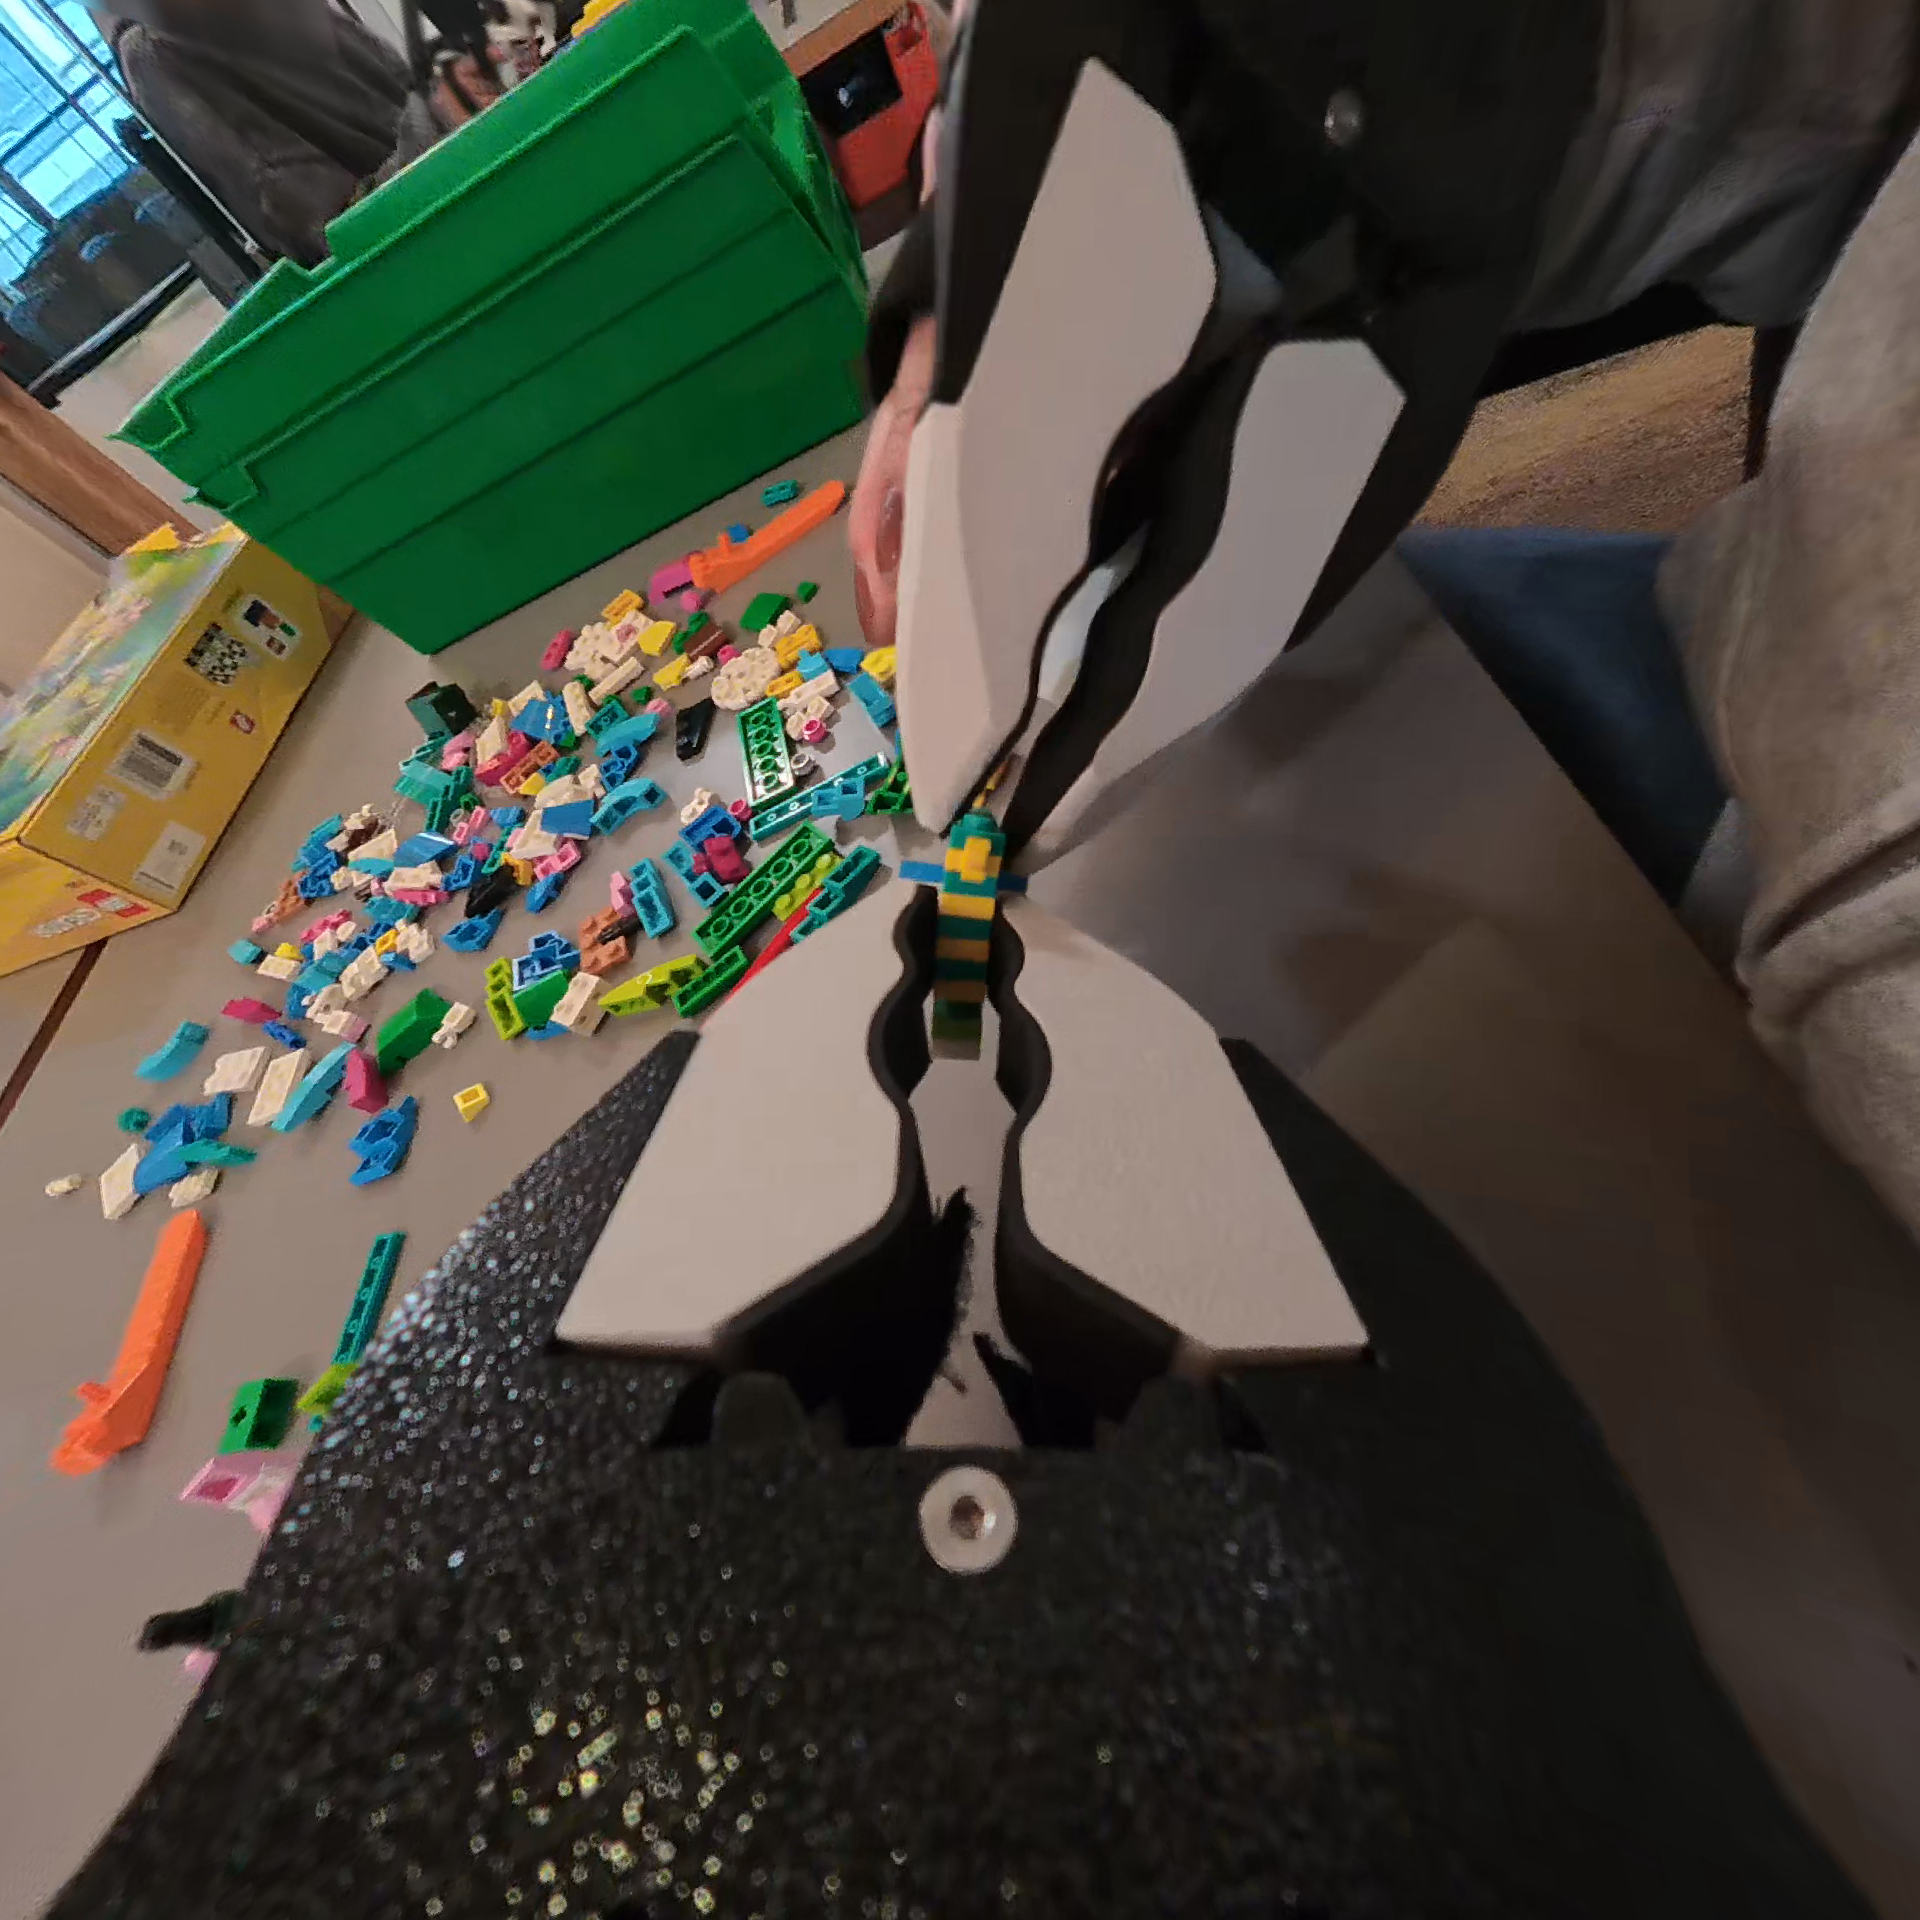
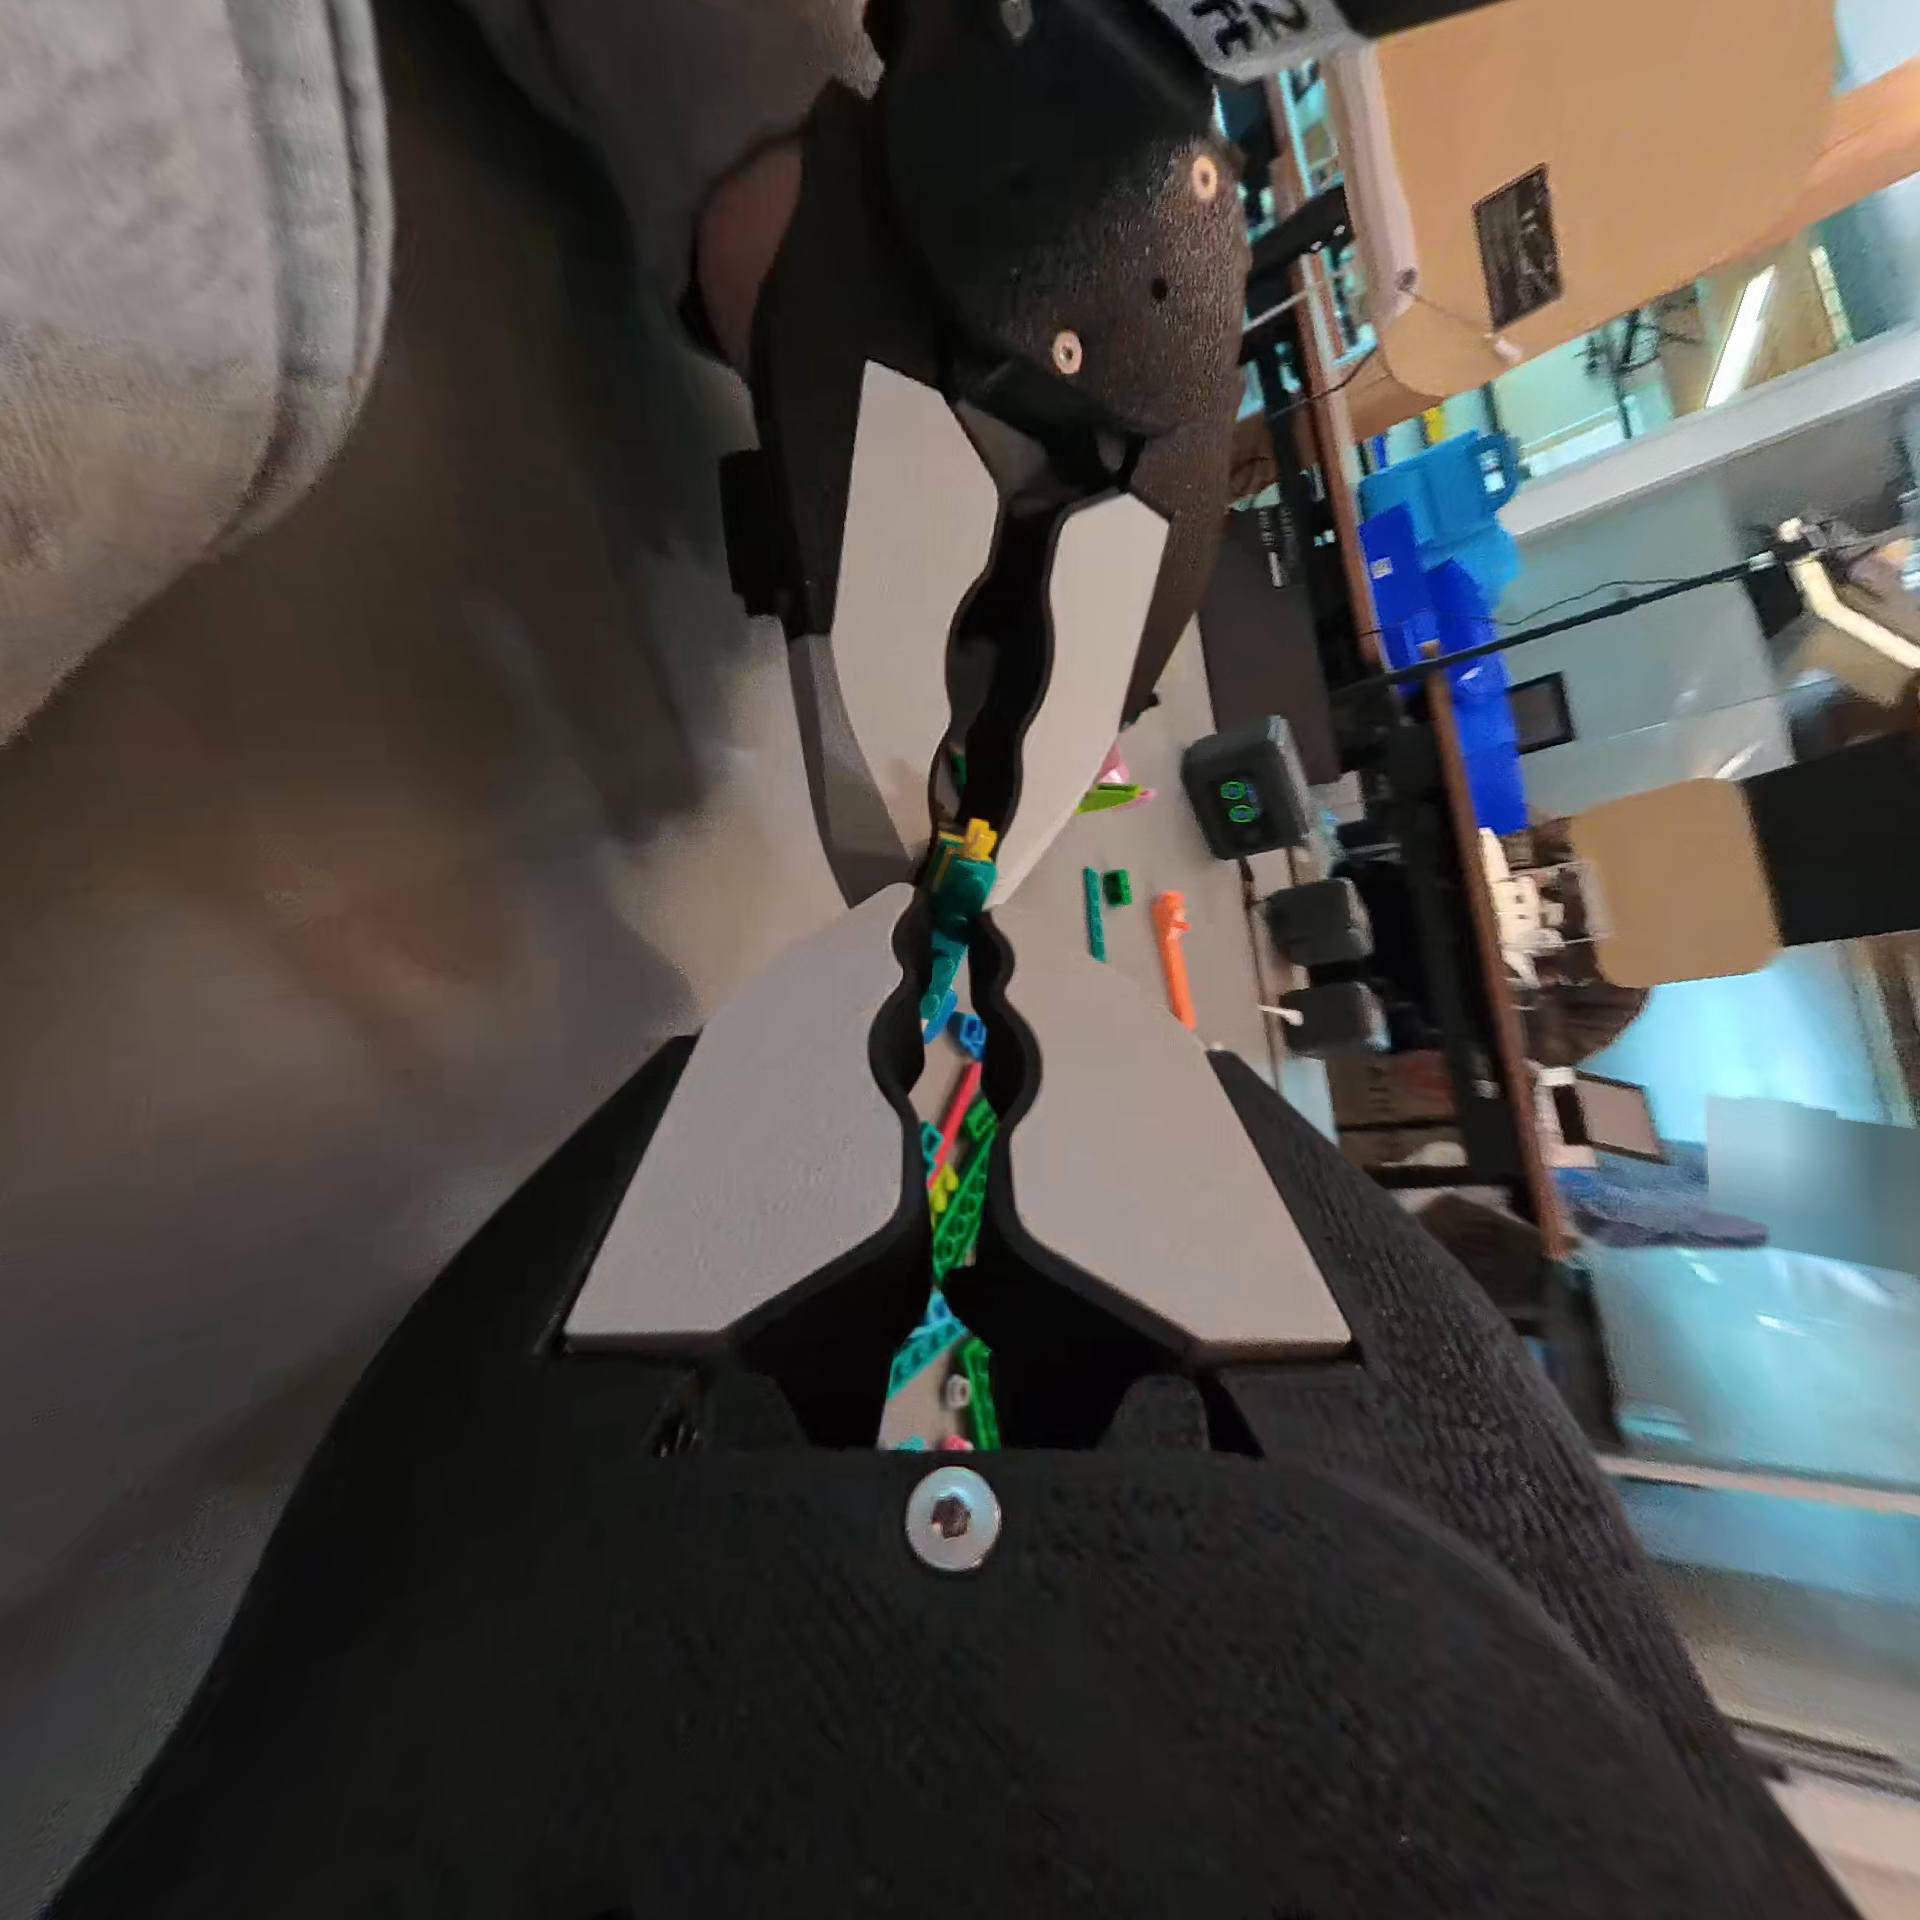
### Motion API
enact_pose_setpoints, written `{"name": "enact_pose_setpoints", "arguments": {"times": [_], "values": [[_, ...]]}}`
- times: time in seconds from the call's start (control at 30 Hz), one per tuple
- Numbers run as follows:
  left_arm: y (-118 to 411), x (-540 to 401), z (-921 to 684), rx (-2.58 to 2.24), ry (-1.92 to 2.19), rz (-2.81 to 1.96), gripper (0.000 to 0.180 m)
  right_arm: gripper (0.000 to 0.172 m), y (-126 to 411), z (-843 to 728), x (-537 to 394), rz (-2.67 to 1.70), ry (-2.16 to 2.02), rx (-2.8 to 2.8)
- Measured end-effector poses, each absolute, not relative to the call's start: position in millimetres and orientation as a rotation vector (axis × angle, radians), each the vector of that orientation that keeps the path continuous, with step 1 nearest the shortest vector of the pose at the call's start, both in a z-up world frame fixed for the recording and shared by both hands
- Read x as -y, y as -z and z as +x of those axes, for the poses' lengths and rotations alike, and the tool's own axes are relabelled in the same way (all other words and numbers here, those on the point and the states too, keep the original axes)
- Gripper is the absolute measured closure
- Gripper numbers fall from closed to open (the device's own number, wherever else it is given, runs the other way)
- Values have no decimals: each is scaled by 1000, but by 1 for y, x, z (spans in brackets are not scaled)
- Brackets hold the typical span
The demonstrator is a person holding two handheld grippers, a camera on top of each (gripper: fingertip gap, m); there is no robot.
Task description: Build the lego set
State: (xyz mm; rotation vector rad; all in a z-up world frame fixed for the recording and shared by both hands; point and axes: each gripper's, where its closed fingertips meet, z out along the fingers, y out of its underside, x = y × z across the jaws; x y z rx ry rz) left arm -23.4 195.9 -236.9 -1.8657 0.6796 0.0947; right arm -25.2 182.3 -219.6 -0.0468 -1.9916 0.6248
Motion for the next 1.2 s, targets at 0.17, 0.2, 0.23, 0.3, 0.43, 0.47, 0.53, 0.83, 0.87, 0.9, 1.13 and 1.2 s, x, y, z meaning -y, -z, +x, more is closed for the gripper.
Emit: {"name": "enact_pose_setpoints", "arguments": {"times": [0.17,0.2,0.23,0.3,0.43,0.47,0.53,0.83,0.87,0.9,1.13,1.2], "values": [[236,-196,-26,-664,-111,-1871,171,166,219,-27,-183,50,-462,1914],[236,-196,-26,-662,-110,-1872,171,166,219,-27,-183,68,-438,1899],[235,-196,-26,-660,-109,-1869,171,166,218,-27,-182,81,-419,1887],[234,-196,-26,-641,-89,-1867,171,166,216,-27,-182,100,-398,1860],[234,-195,-28,-591,-20,-1878,172,172,209,-28,-184,123,-364,1801],[233,-195,-27,-590,-20,-1873,172,172,208,-27,-184,108,-396,1807],[231,-196,-29,-628,-102,-1850,172,172,208,-27,-184,11,-529,1847],[232,-193,-17,-793,-232,-1782,172,157,221,-18,-179,-281,-955,2091],[233,-193,-16,-805,-235,-1779,172,163,221,-19,-179,-288,-961,2088],[233,-193,-15,-810,-243,-1775,172,165,221,-18,-180,-283,-963,2089],[228,-194,-24,-701,-194,-1814,172,165,216,-27,-182,-82,-627,1935],[225,-194,-26,-678,-190,-1814,171,165,213,-29,-183,-21,-529,1871]]}}
